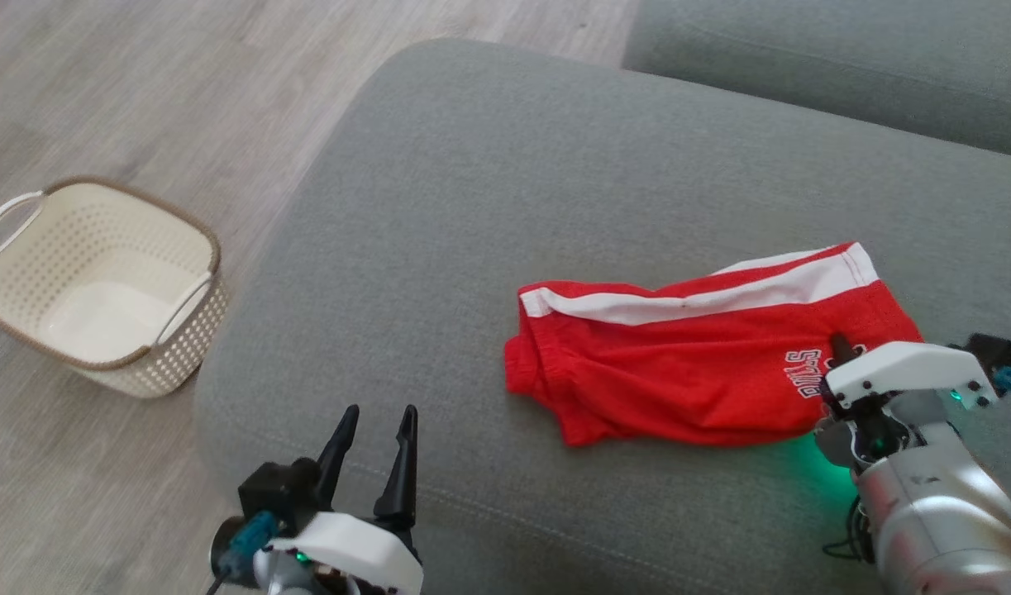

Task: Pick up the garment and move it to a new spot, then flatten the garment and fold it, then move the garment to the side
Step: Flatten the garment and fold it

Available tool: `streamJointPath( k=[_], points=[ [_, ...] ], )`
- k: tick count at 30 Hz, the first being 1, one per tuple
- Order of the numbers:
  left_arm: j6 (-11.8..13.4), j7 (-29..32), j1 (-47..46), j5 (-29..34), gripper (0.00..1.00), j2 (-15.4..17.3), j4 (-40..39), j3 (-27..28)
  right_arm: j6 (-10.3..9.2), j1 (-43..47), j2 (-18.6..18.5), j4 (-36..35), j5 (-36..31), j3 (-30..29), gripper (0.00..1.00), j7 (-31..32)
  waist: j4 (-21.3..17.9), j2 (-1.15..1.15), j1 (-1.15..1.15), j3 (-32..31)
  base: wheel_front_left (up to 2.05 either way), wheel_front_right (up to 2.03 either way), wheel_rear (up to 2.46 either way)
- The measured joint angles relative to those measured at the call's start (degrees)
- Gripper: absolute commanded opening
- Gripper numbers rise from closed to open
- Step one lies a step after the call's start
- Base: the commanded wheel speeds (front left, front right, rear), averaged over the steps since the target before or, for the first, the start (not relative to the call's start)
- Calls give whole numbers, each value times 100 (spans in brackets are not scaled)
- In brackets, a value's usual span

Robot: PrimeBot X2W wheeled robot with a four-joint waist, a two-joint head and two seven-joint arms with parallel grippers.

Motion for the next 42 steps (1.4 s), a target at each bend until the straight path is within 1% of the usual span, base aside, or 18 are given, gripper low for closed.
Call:
streamJointPath(
  k=[5, 10, 13, 16, 19, 25, 28, 31, 34, 39, 42],
  points=[
    [-54, 0, 72, 0, 100, 0, 36, 70, 0, 53, 11, -37, 579, -176, 0, -337, -207, 0, 0, -129, 0, 0, 0],
    [-147, 0, 227, 56, 100, 2, 100, 102, 0, 138, 18, -3, 1176, -107, 0, -613, -436, 0, 0, -256, 0, 0, 0],
    [-152, 0, 233, 101, 100, 1, 112, 119, 0, 392, 19, 10, 1497, -2, 0, -823, -552, 0, 0, -353, 0, 0, 0],
    [-160, 0, 249, 109, 100, 2, 129, 143, 0, 781, 26, 13, 1846, 59, 0, -899, -658, 0, 0, -458, 0, 0, 0],
    [-249, 0, 310, 158, 100, 2, 162, 141, 1, 1098, 34, 21, 2179, 241, 0, -894, -747, 0, 0, -537, 0, 0, 0],
    [-249, 0, 369, 175, 100, 4, 189, 151, 0, 1067, 37, 27, 2498, 1001, 0, -966, -883, 0, 0, -595, 0, 0, 0],
    [-250, 0, 367, 179, 100, 4, 194, 149, -1, 940, 37, -71, 2839, 1602, 0, -853, -871, 0, 0, -602, 0, 0, 0],
    [-279, 0, 361, 201, 100, 4, 235, 149, -1, 911, 35, -504, 3303, 2287, 0, -828, -817, 0, 0, -620, 0, 0, 0],
    [-294, 0, 361, 223, 100, 4, 255, 183, -1, 1046, 34, -1115, 3798, 3094, 0, -878, -736, 0, 0, -643, 0, 0, 0],
    [-305, 0, 363, 254, 100, 8, 327, 296, -1, 1636, 36, -2108, 4513, 4376, 0, -1093, -623, 0, 0, -660, 0, 0, 0],
    [-345, 0, 363, 300, 100, 5, 347, 293, -1, 1920, 38, -2482, 4768, 4936, 0, -1192, -566, 0, 0, -672, 0, 0, 0]
  ],
)
